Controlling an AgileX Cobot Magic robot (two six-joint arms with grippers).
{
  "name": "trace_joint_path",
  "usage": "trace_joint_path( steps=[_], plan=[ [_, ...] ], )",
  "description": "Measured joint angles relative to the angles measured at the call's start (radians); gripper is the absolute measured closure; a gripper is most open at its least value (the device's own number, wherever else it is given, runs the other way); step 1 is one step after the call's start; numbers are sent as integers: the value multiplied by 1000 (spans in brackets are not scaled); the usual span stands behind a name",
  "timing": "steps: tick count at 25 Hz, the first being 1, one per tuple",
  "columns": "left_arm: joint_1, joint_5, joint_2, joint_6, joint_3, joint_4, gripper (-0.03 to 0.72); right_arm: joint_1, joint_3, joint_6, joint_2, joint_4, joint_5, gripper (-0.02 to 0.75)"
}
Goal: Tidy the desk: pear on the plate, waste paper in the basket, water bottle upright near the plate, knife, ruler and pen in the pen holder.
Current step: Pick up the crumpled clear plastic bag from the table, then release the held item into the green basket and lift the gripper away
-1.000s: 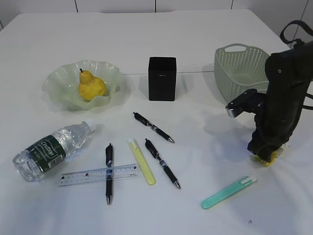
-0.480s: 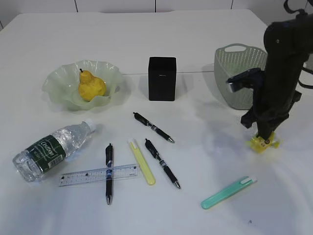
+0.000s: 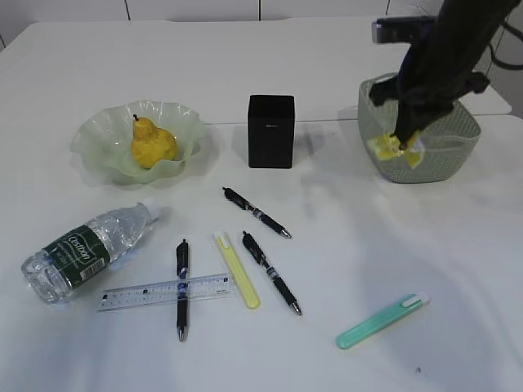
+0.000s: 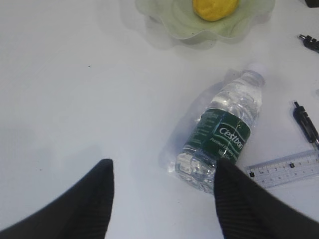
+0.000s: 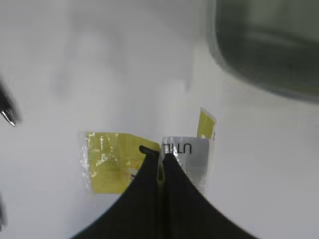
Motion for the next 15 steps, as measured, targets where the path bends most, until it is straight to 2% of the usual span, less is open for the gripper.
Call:
trace_joint_path(
  steps=[7, 15],
  plan=[
    [0, 0, 0, 0, 0, 0, 235, 0, -209, 61, 0, -9, 6, 723],
    [0, 4, 0, 0, 0, -15, 235, 0, -252, 150, 21, -177, -78, 723]
  ],
)
